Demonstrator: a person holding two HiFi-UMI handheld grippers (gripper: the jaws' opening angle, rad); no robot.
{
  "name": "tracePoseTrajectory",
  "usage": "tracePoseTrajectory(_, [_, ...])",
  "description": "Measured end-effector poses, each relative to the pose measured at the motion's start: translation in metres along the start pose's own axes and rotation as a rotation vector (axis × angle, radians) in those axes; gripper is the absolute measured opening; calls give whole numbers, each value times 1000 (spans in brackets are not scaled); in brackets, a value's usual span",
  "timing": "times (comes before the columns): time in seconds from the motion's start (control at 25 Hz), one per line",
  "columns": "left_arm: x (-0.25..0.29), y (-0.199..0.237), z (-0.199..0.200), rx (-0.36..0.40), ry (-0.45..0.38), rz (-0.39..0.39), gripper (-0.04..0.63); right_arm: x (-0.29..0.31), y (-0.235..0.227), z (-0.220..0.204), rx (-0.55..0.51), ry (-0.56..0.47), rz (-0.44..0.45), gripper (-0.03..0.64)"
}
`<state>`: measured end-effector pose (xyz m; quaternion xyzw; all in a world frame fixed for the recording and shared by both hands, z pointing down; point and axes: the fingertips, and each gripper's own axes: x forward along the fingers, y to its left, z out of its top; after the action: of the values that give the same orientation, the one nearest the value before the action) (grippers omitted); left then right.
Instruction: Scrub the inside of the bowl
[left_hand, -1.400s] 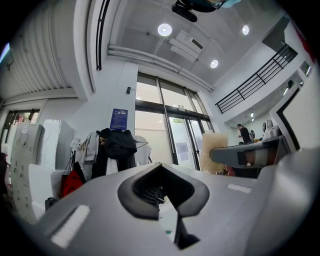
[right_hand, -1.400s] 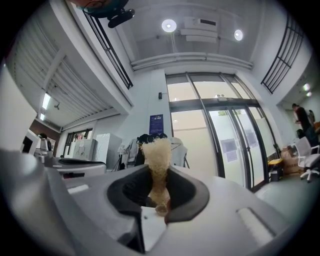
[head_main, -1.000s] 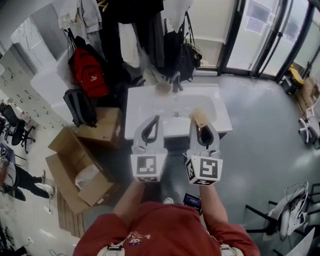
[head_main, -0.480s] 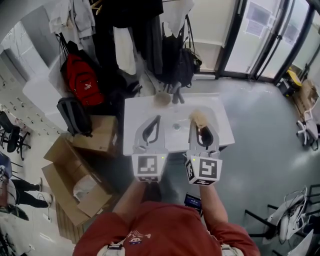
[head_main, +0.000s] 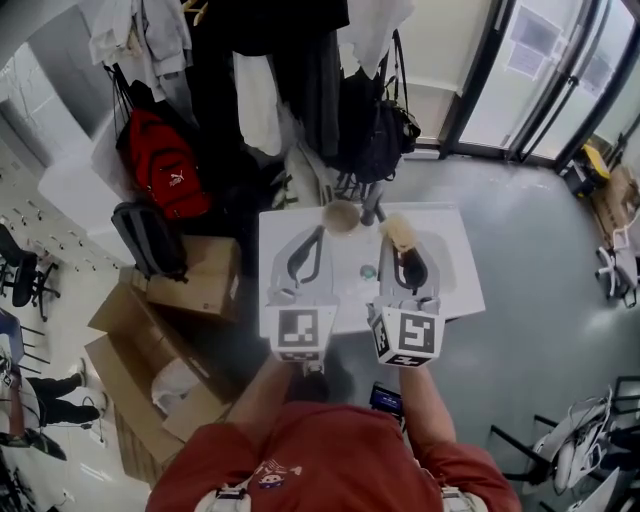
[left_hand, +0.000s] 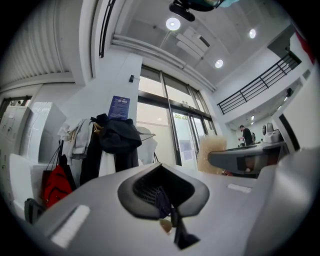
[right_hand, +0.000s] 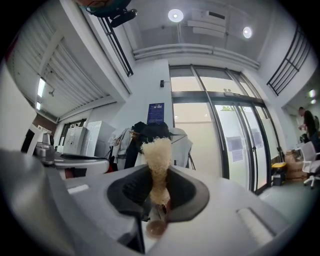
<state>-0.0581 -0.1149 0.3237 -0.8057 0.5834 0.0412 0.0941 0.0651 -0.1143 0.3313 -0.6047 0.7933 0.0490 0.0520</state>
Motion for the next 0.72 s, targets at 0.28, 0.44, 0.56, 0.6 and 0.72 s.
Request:
tracePoseTrajectory(0.28, [34,47,-12,7,-14,11,5,49,23,-2,-29,-53,0,77])
tracePoseTrajectory(0.44, [47,65,-18,-23,-33,10,6,68,30,-4,-42,-66,-11,77])
tracePoseTrajectory(0.56, [55,71,-27,-18,-13,-3,5,78,30,-8,-44,-61,-25,77])
tracePoseTrajectory(0.6, [58,72,-30,-14,-6,-6,5,81,29,-8,-43,-61,-31,77])
tracePoseTrajectory(0.72, [69,75,-34,-24,-6,-11,5,89,22,-10,-36,-62,-48,77])
